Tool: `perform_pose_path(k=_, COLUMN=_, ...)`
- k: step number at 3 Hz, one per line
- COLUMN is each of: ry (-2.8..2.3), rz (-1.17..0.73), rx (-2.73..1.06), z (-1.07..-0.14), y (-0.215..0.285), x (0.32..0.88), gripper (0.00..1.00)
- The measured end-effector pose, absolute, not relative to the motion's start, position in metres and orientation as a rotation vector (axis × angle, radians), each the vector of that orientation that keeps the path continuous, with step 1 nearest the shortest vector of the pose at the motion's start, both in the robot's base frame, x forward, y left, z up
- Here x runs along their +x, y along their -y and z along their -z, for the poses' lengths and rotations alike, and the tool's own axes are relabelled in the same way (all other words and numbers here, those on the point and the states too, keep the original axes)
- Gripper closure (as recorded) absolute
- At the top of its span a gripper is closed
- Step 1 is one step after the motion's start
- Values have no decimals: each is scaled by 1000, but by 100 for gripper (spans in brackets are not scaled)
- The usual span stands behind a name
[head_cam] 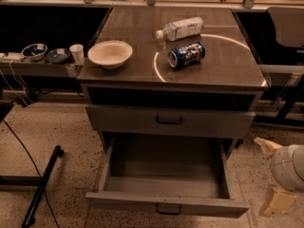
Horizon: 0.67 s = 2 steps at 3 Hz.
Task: Close middle drawer
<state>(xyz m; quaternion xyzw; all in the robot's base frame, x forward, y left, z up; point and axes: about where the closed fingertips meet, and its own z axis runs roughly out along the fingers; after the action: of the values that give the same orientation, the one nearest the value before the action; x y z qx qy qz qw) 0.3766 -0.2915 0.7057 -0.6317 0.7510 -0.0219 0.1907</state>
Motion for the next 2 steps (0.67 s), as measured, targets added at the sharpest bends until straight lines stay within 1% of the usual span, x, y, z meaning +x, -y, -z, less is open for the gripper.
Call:
perform_pose_path(k=1, ry=-2109, rz=60, rx=-1777, z=-706, y=291, x=377, gripper=0)
perform_pose_path(k=2, ry=-2095, rz=38, rx=-1786, z=-672, y=308, x=380, gripper=0)
